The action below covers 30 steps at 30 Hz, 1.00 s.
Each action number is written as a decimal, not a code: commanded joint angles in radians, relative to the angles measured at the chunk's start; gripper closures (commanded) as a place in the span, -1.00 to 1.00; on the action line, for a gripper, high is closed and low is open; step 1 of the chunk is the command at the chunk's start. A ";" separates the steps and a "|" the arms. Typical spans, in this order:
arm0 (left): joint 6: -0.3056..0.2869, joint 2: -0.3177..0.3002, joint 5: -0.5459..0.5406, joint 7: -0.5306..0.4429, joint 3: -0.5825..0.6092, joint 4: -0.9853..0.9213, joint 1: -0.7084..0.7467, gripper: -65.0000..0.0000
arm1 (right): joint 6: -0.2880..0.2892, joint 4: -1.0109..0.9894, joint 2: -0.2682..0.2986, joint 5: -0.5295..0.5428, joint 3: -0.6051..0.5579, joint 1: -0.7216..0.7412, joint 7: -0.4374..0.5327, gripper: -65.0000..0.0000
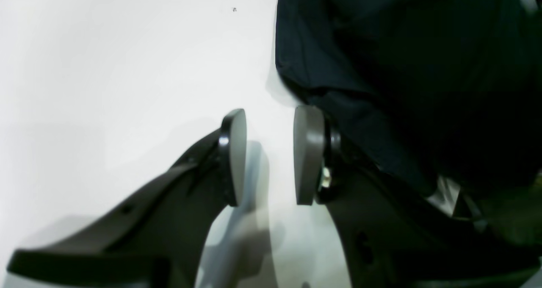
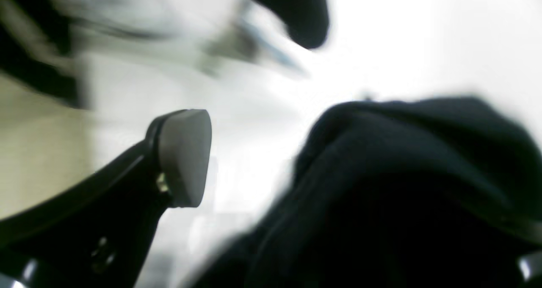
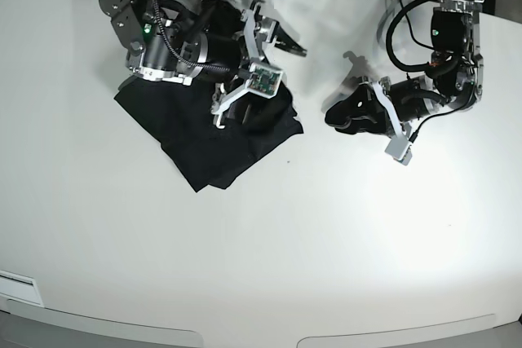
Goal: Fold the T-shirt properly
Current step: 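Fold the bundle over with the right gripper toward the left gripper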
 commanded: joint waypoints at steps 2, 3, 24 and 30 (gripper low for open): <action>-0.014 -0.013 -0.019 -0.026 -0.006 0.016 -0.017 0.35 | 0.005 0.015 -0.013 -0.029 -0.060 0.017 0.032 -0.47; -0.014 -0.014 -0.016 -0.026 -0.006 0.016 -0.016 0.35 | 0.005 0.015 -0.020 -0.096 -0.085 0.020 0.031 -0.47; -0.031 -0.030 -0.422 0.243 0.030 0.089 -0.019 1.00 | -0.415 -0.060 0.007 -0.439 0.138 0.120 0.214 1.00; -0.031 -0.011 -0.388 0.245 0.237 0.232 -0.015 1.00 | -0.320 -0.326 0.009 -0.367 0.137 0.261 0.239 1.00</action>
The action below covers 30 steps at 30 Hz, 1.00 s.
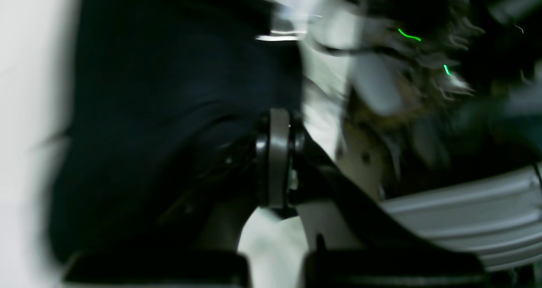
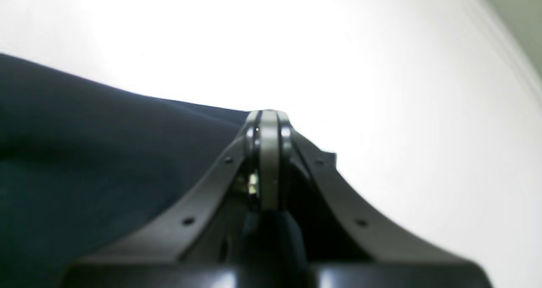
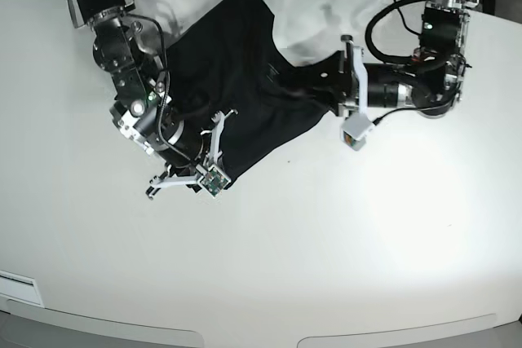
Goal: Fold the T-shirt properly
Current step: 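Fold the bundle over with the right gripper toward the left gripper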
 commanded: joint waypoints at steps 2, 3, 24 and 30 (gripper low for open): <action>-0.009 0.039 0.077 -0.014 0.076 0.015 -0.005 1.00 | 0.023 -0.063 0.001 0.023 0.005 0.082 0.029 1.00; -0.009 0.063 0.135 -0.037 0.112 0.010 -0.005 1.00 | 0.035 -0.096 0.001 0.033 0.005 0.111 0.026 1.00; -0.009 0.082 0.730 -0.326 0.433 -0.335 -0.201 1.00 | 0.173 -0.193 0.183 0.312 0.006 0.098 -0.146 1.00; -0.009 -0.023 0.730 -0.388 0.433 -0.335 -0.309 1.00 | 0.027 -0.045 0.274 0.312 0.006 -0.060 -0.147 1.00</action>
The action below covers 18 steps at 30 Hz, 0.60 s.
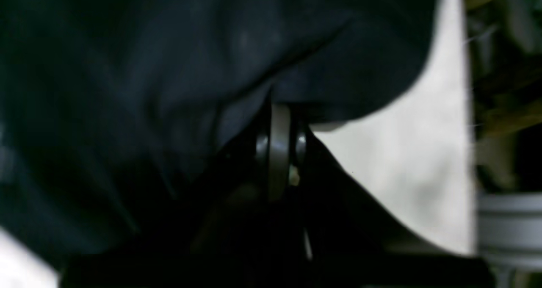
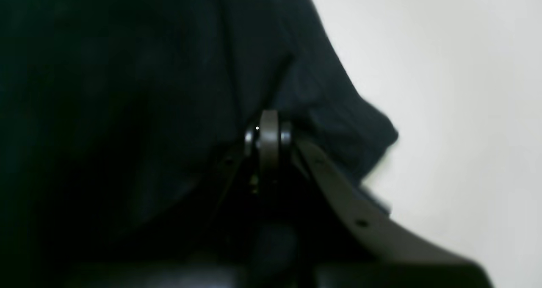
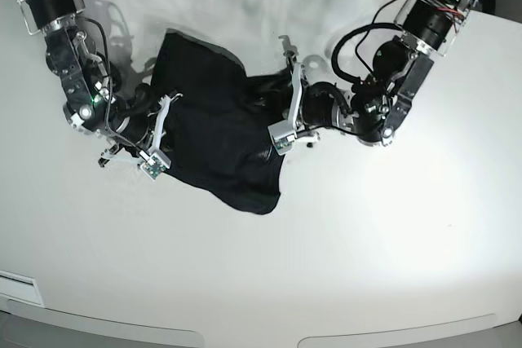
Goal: Fold the T-shirt properly
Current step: 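Fold the bundle over with the right gripper toward the left gripper, then square the folded shirt edges with both grippers and release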
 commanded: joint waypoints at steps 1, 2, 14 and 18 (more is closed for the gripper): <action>0.021 -0.030 0.064 0.019 -0.007 -0.001 -0.037 1.00 | -0.010 0.043 0.014 0.003 0.004 -0.031 -0.005 1.00; 0.021 -0.037 0.070 0.003 -0.007 -0.001 -0.055 1.00 | -0.031 0.074 0.013 -0.003 0.005 -0.064 -0.010 1.00; 0.175 -0.037 0.175 0.007 -0.022 0.002 -0.271 1.00 | -0.401 0.306 -0.086 -0.426 0.010 -0.198 -0.013 1.00; 0.169 -0.072 0.163 -0.002 -0.075 0.001 -0.239 1.00 | -0.446 0.306 -0.083 -0.446 0.011 -0.201 -0.037 1.00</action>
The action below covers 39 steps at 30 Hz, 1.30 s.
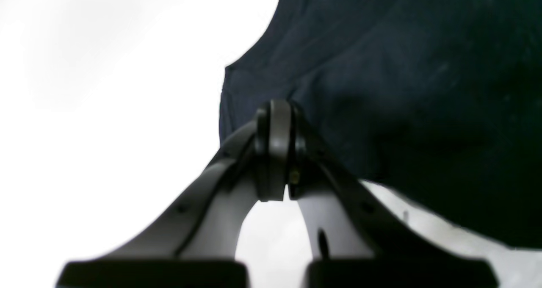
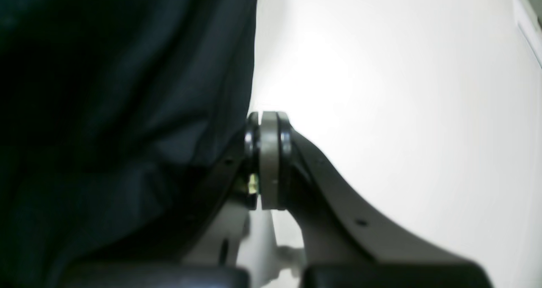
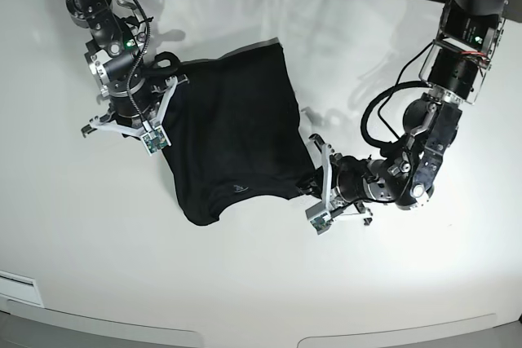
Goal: Fold the T-shirt properly
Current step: 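Square the folded shirt edges with both grippers and release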
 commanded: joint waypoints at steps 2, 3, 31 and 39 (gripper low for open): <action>-0.031 -0.024 -0.019 -0.018 -0.017 0.013 0.016 1.00 | -0.008 0.015 0.005 -0.012 0.005 0.003 0.003 1.00; -0.051 -0.025 -0.018 -0.016 -0.017 0.013 0.040 1.00 | -0.008 0.015 0.005 -0.012 0.005 -0.005 0.000 1.00; -0.111 -0.011 -0.246 -0.040 -0.120 0.045 0.051 1.00 | -0.016 0.238 -0.101 0.065 0.116 -0.115 0.124 1.00; -0.144 -0.034 -0.665 0.183 -0.352 0.058 0.130 1.00 | 0.147 0.328 -0.101 0.410 0.396 -0.136 0.144 1.00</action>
